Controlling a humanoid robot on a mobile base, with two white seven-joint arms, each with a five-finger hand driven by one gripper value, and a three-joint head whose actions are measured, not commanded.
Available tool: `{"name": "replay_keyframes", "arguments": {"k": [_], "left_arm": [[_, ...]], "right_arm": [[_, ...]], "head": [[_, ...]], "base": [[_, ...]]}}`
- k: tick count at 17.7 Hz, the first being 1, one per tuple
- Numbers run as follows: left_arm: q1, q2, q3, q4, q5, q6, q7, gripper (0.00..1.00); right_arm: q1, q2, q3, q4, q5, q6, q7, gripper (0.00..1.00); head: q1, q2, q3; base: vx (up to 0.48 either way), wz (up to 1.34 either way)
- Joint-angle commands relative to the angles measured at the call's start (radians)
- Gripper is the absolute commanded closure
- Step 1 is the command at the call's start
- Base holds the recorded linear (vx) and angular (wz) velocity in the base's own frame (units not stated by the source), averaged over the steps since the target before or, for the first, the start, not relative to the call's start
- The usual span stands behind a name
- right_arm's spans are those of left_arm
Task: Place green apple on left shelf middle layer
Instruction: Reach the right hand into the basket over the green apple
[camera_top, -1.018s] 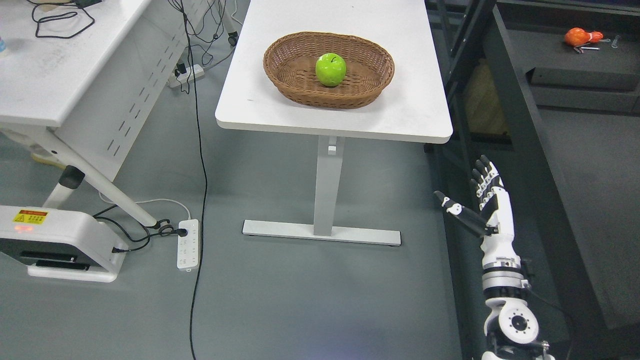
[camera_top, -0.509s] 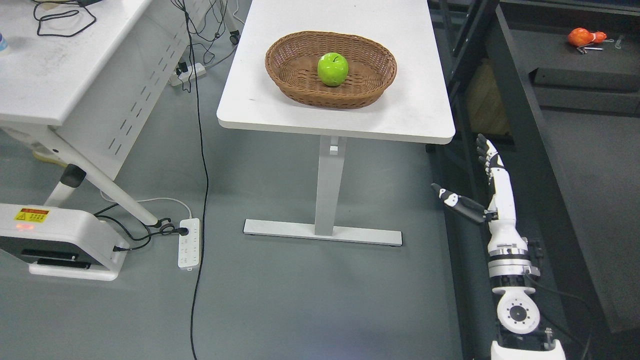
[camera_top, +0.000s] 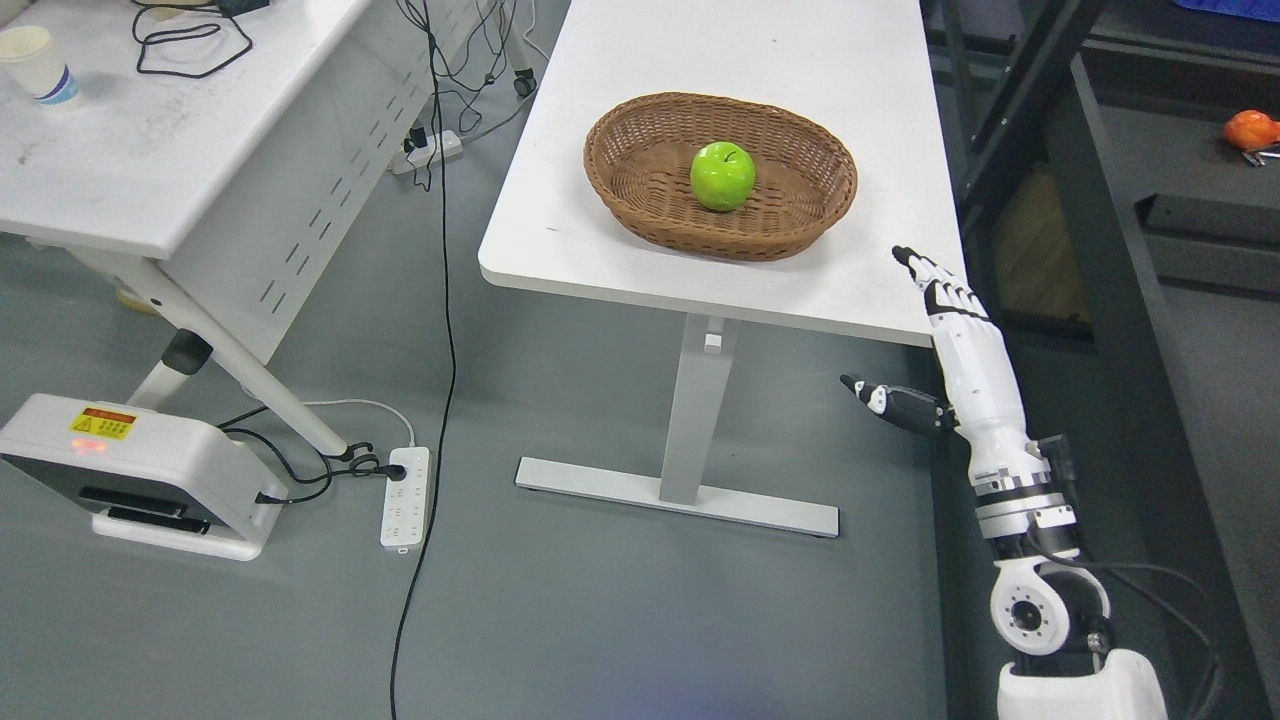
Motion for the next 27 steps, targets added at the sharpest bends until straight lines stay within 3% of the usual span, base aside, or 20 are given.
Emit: {"name": "replay_keyframes", "arguments": {"k": [1, 9, 21, 27], "left_arm": [[0.000, 0.017, 0.000, 0.000, 0.000, 0.000, 0.001, 0.00], [0.000, 0.017, 0.000, 0.000, 0.000, 0.000, 0.001, 0.00], [0.000, 0.017, 0.000, 0.000, 0.000, 0.000, 0.001, 0.00], [0.000, 0.017, 0.000, 0.000, 0.000, 0.000, 0.001, 0.00]], "right_arm": [[-0.051, -0.046, 0.018, -0.011, 0.051, 0.013, 0.006, 0.00], [-0.171, -0.041, 0.126, 0.016, 0.059, 0.036, 0.177, 0.00], [-0.352, -0.048, 0.262, 0.348, 0.122, 0.056, 0.262, 0.01], [-0.350, -0.136, 0.262, 0.385, 0.119, 0.038, 0.259, 0.01]], "head": [[0.0000, 0.000, 0.000], [0.0000, 0.000, 0.000], [0.0000, 0.000, 0.000], [0.0000, 0.000, 0.000]], "base": [[0.171, 0.25], [0.183, 0.21], [0.182, 0.08], [0.101, 0.04]]}}
